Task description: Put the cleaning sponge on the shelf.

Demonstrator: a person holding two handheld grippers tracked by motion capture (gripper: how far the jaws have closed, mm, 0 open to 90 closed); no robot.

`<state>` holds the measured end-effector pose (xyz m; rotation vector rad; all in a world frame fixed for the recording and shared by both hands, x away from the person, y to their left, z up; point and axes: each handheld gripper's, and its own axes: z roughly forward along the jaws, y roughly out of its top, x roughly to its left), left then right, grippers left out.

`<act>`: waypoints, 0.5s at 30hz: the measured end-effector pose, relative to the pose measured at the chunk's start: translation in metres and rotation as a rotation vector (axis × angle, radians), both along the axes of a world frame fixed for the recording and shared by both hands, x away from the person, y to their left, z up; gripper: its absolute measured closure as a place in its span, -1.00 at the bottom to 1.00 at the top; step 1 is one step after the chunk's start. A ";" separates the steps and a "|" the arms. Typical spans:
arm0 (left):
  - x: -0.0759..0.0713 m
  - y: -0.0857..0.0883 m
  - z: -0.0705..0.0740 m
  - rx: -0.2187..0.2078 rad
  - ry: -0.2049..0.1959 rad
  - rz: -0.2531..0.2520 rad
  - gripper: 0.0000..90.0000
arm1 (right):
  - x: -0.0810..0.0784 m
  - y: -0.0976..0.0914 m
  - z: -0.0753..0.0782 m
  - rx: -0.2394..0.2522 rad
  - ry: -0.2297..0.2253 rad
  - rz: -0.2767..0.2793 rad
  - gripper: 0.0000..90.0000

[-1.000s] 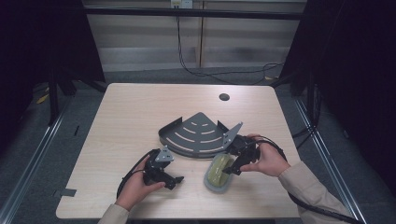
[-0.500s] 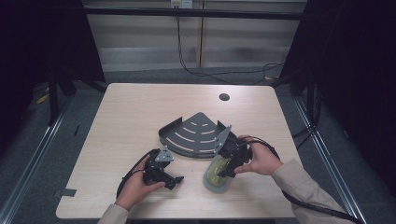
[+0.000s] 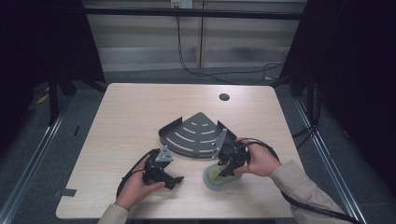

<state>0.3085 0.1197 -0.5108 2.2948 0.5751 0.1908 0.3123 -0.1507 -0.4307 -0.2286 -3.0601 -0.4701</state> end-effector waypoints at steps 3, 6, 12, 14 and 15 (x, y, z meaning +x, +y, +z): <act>0.000 0.000 0.000 0.000 0.000 0.000 -1.00 | 0.000 -0.003 0.002 -0.020 0.016 -0.019 0.53; 0.000 0.000 0.000 -0.001 0.000 0.000 -1.00 | 0.001 -0.005 0.005 -0.034 0.036 -0.061 0.57; 0.000 0.000 0.000 0.000 0.000 0.000 -1.00 | 0.004 -0.011 0.013 -0.023 0.060 -0.103 0.58; 0.000 0.000 0.000 0.000 0.000 0.001 -1.00 | 0.005 -0.013 0.017 -0.019 0.058 -0.124 0.58; 0.000 0.000 0.000 0.000 0.000 0.001 -1.00 | 0.005 -0.014 0.019 -0.018 0.061 -0.131 0.58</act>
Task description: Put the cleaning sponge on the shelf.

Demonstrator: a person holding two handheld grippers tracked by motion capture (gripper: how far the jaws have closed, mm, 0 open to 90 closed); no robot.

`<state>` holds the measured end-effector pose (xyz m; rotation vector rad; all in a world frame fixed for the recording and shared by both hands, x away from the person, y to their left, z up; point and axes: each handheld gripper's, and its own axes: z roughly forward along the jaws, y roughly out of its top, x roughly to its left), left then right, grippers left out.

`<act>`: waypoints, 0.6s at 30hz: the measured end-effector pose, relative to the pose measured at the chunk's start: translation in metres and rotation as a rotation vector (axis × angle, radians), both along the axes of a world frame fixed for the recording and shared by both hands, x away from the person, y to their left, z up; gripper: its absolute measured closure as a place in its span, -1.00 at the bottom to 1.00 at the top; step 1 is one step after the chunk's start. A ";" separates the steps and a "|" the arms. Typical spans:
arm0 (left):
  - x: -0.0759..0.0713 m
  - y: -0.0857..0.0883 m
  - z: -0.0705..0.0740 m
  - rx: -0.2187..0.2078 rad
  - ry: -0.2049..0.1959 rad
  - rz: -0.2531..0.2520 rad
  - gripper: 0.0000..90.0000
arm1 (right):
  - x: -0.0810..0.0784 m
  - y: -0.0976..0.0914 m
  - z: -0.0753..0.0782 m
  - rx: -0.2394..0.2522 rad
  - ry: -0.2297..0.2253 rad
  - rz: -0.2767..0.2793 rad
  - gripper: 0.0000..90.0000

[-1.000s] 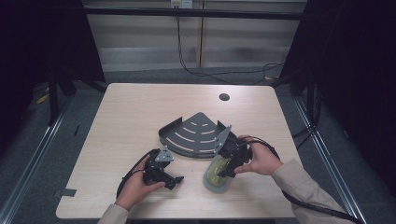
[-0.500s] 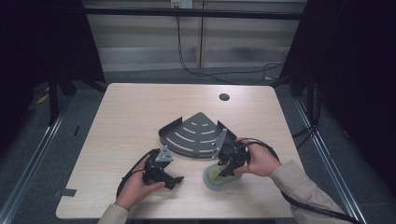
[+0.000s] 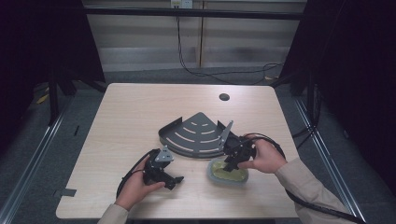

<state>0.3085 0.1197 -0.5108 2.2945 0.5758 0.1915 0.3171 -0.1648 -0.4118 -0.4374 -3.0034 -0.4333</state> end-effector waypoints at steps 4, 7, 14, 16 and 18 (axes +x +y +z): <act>0.000 0.000 0.000 0.002 -0.001 -0.001 -1.00 | 0.000 -0.003 0.005 -0.002 0.009 -0.025 0.58; 0.000 0.000 0.000 0.002 -0.002 -0.002 -1.00 | 0.002 -0.006 0.008 -0.001 0.001 -0.023 0.58; 0.000 0.000 0.000 0.001 -0.001 -0.001 -1.00 | 0.004 -0.012 0.014 -0.016 0.011 -0.063 0.58; 0.000 0.000 0.000 0.002 -0.002 -0.002 -1.00 | 0.005 -0.014 0.016 -0.020 0.011 -0.073 0.58; 0.000 0.000 0.000 0.001 -0.002 -0.001 -1.00 | 0.006 -0.015 0.019 -0.021 0.010 -0.083 0.58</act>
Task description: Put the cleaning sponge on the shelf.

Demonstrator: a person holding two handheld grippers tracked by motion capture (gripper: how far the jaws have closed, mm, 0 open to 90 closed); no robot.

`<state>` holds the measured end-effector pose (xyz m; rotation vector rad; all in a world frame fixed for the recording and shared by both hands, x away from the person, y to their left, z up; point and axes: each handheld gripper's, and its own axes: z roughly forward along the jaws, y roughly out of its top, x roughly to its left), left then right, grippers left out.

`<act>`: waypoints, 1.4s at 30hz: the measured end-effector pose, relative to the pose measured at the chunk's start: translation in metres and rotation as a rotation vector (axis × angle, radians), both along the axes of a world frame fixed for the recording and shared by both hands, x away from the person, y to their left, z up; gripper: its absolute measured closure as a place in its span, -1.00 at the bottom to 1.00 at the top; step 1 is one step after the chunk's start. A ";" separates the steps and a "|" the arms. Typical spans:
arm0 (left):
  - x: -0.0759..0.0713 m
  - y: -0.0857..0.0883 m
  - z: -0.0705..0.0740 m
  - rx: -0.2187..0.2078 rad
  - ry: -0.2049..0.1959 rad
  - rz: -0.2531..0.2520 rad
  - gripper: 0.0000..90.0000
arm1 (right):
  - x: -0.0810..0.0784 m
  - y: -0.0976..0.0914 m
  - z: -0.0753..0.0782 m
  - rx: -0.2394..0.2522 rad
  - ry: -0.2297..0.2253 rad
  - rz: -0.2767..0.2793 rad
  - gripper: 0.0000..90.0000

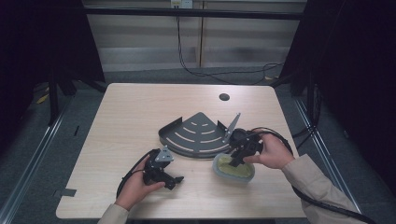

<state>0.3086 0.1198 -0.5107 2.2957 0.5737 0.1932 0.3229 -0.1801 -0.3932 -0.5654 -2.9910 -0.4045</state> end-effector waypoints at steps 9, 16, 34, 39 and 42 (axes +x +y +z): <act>0.000 0.000 0.000 0.001 0.001 0.000 -1.00 | 0.006 -0.005 0.012 -0.022 0.008 -0.042 0.58; 0.000 0.000 0.000 0.001 0.001 0.000 -1.00 | 0.011 -0.007 0.019 -0.032 0.005 -0.053 0.58; 0.000 0.000 0.000 0.004 0.003 -0.002 -1.00 | 0.026 -0.010 0.038 -0.058 -0.002 -0.089 0.58; 0.000 0.000 0.000 0.003 0.003 -0.002 -1.00 | 0.032 -0.011 0.041 -0.064 -0.005 -0.104 0.58; 0.000 0.000 0.000 0.003 0.003 -0.002 -1.00 | 0.035 -0.011 0.044 -0.067 -0.009 -0.111 0.58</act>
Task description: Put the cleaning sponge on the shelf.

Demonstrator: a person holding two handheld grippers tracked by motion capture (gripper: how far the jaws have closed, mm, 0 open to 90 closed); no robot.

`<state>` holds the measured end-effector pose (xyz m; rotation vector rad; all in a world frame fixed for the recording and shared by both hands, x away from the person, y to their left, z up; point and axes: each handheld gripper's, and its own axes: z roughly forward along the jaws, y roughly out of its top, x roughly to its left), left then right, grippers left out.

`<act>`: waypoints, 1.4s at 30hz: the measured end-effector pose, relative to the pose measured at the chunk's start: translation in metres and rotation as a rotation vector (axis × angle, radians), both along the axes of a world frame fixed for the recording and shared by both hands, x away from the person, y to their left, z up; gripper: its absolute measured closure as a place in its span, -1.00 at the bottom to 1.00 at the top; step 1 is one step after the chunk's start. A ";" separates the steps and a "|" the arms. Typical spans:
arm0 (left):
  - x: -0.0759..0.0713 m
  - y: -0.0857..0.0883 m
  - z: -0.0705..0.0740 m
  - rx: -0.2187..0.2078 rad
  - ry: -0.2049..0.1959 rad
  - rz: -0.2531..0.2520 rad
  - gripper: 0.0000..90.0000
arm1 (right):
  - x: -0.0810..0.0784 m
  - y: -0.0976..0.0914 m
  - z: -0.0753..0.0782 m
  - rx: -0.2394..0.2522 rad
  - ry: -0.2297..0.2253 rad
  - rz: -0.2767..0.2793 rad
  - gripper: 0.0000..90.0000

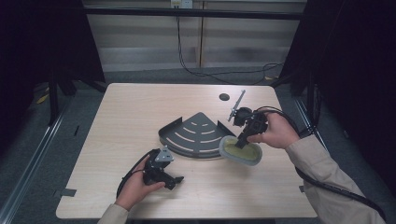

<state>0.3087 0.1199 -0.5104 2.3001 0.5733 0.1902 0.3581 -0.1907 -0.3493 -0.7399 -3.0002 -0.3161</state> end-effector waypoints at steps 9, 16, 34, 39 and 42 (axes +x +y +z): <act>0.000 0.000 0.000 0.000 0.000 0.000 -1.00 | 0.007 0.005 0.008 -0.019 -0.007 0.000 0.58; 0.000 0.000 0.000 0.000 0.000 0.000 -1.00 | 0.015 0.009 0.011 -0.034 -0.006 -0.006 0.58; 0.000 0.000 0.000 0.000 0.000 0.000 -1.00 | 0.031 0.021 0.016 -0.031 -0.014 -0.013 0.58; 0.000 0.000 0.000 0.000 0.000 0.000 -1.00 | 0.035 0.025 0.017 -0.030 -0.023 -0.019 0.58; 0.000 0.000 0.000 0.000 0.000 0.000 -1.00 | 0.037 0.027 0.017 -0.026 -0.026 -0.019 0.58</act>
